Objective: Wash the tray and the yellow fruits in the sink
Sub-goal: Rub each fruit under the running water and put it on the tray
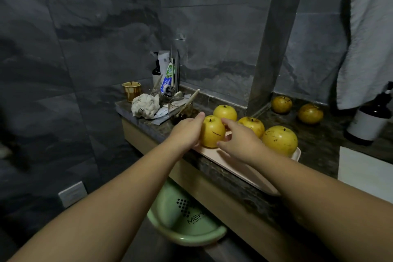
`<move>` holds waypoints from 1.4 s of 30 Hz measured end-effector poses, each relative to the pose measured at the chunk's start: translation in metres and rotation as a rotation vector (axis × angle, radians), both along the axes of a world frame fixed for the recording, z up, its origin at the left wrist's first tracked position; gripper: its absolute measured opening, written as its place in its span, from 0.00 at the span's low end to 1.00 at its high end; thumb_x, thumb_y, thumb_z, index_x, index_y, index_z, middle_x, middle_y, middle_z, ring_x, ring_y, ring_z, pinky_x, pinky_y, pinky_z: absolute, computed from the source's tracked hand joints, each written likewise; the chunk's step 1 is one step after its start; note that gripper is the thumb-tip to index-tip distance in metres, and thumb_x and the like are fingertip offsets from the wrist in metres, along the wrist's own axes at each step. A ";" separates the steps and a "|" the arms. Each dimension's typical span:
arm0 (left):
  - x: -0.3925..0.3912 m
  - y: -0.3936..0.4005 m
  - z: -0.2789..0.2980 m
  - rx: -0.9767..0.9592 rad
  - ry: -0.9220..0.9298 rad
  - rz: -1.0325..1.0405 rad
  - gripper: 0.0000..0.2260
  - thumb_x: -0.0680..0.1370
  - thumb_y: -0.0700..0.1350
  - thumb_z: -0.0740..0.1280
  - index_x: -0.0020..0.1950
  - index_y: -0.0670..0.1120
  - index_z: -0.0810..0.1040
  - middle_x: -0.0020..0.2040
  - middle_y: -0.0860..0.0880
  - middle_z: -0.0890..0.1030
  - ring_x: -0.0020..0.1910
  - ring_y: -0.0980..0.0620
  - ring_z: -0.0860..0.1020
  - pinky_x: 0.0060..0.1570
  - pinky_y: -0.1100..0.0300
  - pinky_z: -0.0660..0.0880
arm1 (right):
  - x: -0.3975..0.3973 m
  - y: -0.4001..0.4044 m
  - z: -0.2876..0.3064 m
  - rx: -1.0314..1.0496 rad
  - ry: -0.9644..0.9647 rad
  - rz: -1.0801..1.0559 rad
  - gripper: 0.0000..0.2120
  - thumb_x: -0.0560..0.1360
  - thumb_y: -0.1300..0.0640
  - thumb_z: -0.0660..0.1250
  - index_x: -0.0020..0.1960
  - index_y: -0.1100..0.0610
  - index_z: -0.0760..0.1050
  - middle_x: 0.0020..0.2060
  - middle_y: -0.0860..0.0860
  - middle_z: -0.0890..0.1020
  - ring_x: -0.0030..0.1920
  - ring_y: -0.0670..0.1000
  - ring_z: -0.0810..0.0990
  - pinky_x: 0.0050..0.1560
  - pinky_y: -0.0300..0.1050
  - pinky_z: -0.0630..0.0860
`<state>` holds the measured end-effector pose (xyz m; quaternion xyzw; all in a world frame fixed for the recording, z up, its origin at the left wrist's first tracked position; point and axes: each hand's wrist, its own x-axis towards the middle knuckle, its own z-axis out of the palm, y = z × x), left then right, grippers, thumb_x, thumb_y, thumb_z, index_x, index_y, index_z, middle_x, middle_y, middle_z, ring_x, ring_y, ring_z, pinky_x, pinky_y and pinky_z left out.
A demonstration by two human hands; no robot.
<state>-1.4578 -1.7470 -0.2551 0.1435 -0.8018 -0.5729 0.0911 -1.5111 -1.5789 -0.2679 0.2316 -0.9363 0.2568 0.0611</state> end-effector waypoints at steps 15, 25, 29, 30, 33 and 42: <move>-0.075 0.180 0.076 0.090 0.135 -0.361 0.27 0.71 0.67 0.64 0.59 0.49 0.82 0.65 0.42 0.82 0.67 0.38 0.77 0.71 0.41 0.72 | -0.050 0.213 0.073 -0.272 0.035 -0.341 0.23 0.73 0.52 0.76 0.66 0.47 0.76 0.50 0.45 0.82 0.51 0.48 0.82 0.56 0.46 0.77; -0.210 0.286 0.055 0.052 -0.124 -0.426 0.29 0.82 0.63 0.61 0.75 0.45 0.74 0.71 0.43 0.76 0.68 0.41 0.76 0.70 0.49 0.72 | -0.148 0.281 0.035 -0.287 -0.067 -0.400 0.41 0.71 0.48 0.79 0.78 0.54 0.63 0.67 0.53 0.76 0.63 0.52 0.76 0.59 0.44 0.73; -0.250 0.305 0.050 0.087 -0.214 -0.412 0.32 0.82 0.67 0.58 0.80 0.49 0.67 0.76 0.45 0.72 0.71 0.42 0.72 0.68 0.49 0.68 | -0.190 0.285 0.017 -0.269 -0.144 -0.418 0.48 0.69 0.42 0.79 0.80 0.53 0.58 0.71 0.54 0.74 0.68 0.55 0.75 0.68 0.52 0.74; -0.256 0.307 0.051 0.099 -0.247 -0.408 0.34 0.81 0.69 0.57 0.81 0.50 0.65 0.77 0.45 0.70 0.72 0.41 0.72 0.65 0.48 0.67 | -0.197 0.285 0.015 -0.281 -0.158 -0.426 0.49 0.68 0.40 0.79 0.80 0.52 0.58 0.71 0.53 0.74 0.67 0.55 0.75 0.67 0.52 0.75; -0.277 0.313 0.046 0.121 -0.327 -0.403 0.37 0.81 0.71 0.55 0.83 0.50 0.60 0.79 0.44 0.68 0.73 0.41 0.70 0.62 0.49 0.67 | -0.218 0.287 0.004 -0.298 -0.183 -0.468 0.52 0.65 0.35 0.78 0.81 0.49 0.57 0.70 0.52 0.74 0.66 0.55 0.76 0.64 0.51 0.76; -0.287 0.323 0.033 0.187 -0.318 -0.386 0.35 0.80 0.69 0.60 0.80 0.47 0.66 0.66 0.46 0.76 0.51 0.47 0.77 0.53 0.53 0.70 | -0.229 0.280 -0.014 -0.367 -0.177 -0.476 0.40 0.66 0.38 0.78 0.72 0.50 0.70 0.59 0.50 0.82 0.57 0.53 0.81 0.58 0.50 0.79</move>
